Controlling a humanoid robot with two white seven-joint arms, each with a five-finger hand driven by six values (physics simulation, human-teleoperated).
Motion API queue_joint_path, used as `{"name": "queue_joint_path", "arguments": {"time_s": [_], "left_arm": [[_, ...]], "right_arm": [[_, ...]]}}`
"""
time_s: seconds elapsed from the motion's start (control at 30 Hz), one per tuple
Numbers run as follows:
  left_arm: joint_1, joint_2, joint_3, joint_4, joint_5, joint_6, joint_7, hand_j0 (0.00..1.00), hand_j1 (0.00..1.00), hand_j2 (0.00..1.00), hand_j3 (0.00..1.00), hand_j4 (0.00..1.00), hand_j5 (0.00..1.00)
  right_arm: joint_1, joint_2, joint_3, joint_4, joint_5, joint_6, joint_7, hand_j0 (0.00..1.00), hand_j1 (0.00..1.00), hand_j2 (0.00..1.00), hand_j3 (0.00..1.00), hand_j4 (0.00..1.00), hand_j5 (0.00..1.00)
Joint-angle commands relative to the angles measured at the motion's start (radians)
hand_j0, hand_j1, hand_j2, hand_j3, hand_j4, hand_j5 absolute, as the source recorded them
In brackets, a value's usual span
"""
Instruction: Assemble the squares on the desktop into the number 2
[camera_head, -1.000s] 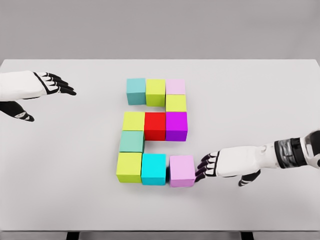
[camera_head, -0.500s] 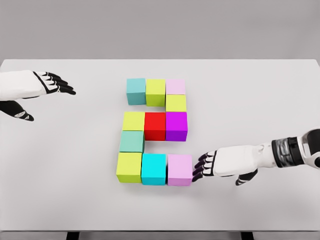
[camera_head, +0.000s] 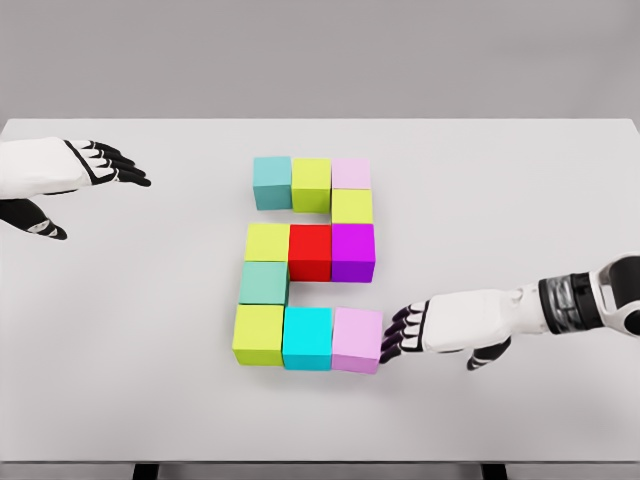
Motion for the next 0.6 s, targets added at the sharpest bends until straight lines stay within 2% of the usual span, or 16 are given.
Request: {"name": "queue_joint_path", "arguments": {"time_s": [0.0, 0.1, 0.17, 0.27, 0.3, 0.33, 0.4, 0.57], "left_arm": [[0.000, 0.001, 0.002, 0.000, 0.006, 0.003, 0.000, 1.00, 1.00, 1.00, 1.00, 1.00, 1.00], [0.000, 0.001, 0.000, 0.000, 0.006, 0.003, 0.000, 1.00, 1.00, 1.00, 1.00, 1.00, 1.00], [0.000, -0.001, 0.014, -0.002, 0.013, 0.003, 0.000, 1.00, 1.00, 1.00, 1.00, 1.00, 1.00], [0.002, -0.001, 0.019, 0.002, 0.002, 0.003, 0.000, 1.00, 1.00, 1.00, 1.00, 1.00, 1.00], [0.002, -0.001, 0.019, 0.005, 0.002, 0.003, 0.000, 1.00, 1.00, 1.00, 1.00, 1.00, 1.00], [0.002, -0.002, 0.022, 0.005, 0.004, 0.003, 0.000, 1.00, 1.00, 1.00, 1.00, 1.00, 1.00], [0.002, -0.005, 0.026, 0.005, 0.004, 0.003, 0.000, 1.00, 1.00, 1.00, 1.00, 1.00, 1.00], [0.003, -0.008, 0.025, 0.005, 0.004, 0.003, 0.000, 1.00, 1.00, 1.00, 1.00, 1.00, 1.00]], "right_arm": [[0.000, -0.001, 0.003, 0.000, -0.006, 0.002, 0.000, 1.00, 1.00, 1.00, 1.00, 1.00, 1.00], [-0.003, -0.012, 0.001, 0.001, -0.004, 0.002, 0.000, 1.00, 1.00, 1.00, 1.00, 1.00, 1.00], [-0.011, -0.050, -0.017, 0.013, -0.004, 0.002, 0.000, 1.00, 1.00, 1.00, 1.00, 1.00, 1.00], [-0.014, -0.056, -0.144, 0.116, -0.020, 0.002, 0.000, 1.00, 1.00, 1.00, 1.00, 1.00, 1.00], [-0.017, -0.056, -0.170, 0.145, -0.073, 0.002, 0.000, 1.00, 1.00, 1.00, 1.00, 1.00, 1.00], [-0.018, -0.052, -0.180, 0.205, -0.271, 0.002, 0.000, 1.00, 1.00, 1.00, 1.00, 1.00, 1.00], [-0.025, -0.048, -0.212, 0.271, -0.396, 0.002, 0.000, 1.00, 1.00, 1.00, 1.00, 1.00, 1.00], [-0.025, -0.047, -0.218, 0.276, -0.397, 0.002, 0.000, 1.00, 1.00, 1.00, 1.00, 1.00, 1.00]]}}
